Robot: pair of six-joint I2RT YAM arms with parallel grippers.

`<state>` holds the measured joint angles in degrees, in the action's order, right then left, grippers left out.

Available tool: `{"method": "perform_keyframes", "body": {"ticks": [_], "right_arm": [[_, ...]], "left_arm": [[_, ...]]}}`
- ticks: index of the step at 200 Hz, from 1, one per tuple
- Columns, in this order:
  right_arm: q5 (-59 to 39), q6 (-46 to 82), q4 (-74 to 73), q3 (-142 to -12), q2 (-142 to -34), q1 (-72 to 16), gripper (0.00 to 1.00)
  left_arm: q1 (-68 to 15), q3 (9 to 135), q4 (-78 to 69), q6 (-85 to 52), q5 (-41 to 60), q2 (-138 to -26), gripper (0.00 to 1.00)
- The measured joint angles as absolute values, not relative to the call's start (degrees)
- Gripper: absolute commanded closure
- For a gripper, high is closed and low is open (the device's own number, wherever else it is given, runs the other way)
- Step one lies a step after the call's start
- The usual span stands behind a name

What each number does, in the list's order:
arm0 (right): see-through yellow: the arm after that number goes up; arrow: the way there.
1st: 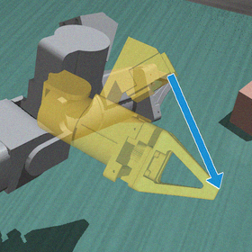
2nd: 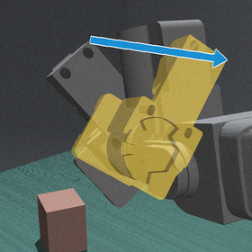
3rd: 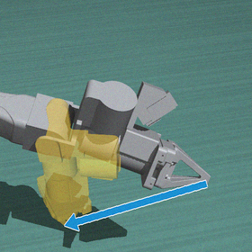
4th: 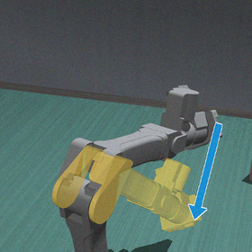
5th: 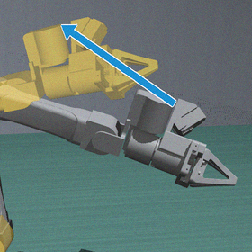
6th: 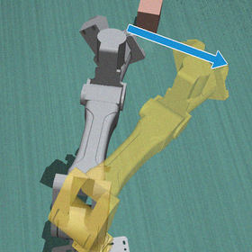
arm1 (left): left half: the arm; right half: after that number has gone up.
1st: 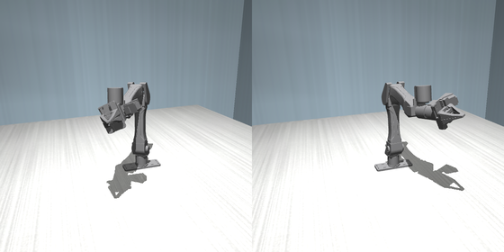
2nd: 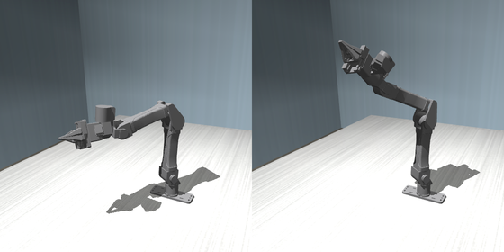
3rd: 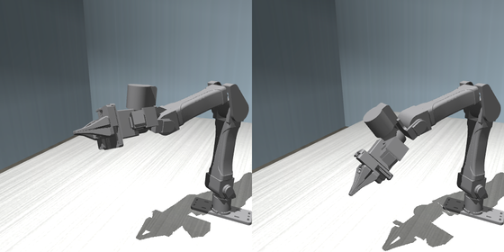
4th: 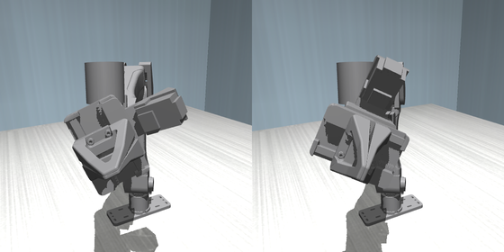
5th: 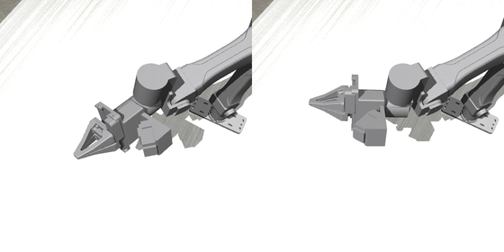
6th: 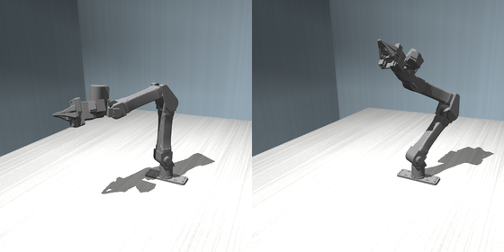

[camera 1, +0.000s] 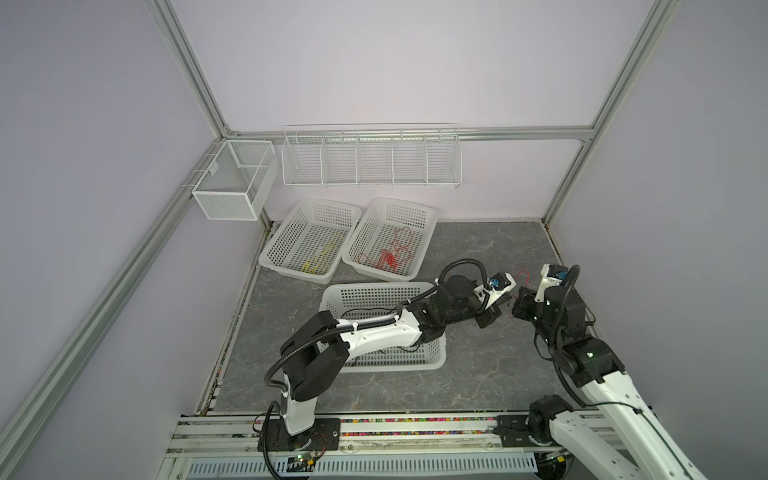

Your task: Untangle the cables

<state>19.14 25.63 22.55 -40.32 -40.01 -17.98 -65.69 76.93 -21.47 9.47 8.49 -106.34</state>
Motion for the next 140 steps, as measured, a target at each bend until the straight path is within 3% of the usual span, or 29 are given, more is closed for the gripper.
{"method": "perform_keyframes", "body": {"ticks": [87,140], "right_arm": [[19.1,25.0,23.1,-39.6,-36.7,-18.0,0.73],[18.5,25.1,23.1,-39.6,-39.3,-18.0,0.69]], "left_arm": [[-59.1,73.5,-22.3,7.2,6.1,-95.0,1.0],[-58.9,72.7,-21.3,7.6,-0.3,-90.9,1.0]]}}
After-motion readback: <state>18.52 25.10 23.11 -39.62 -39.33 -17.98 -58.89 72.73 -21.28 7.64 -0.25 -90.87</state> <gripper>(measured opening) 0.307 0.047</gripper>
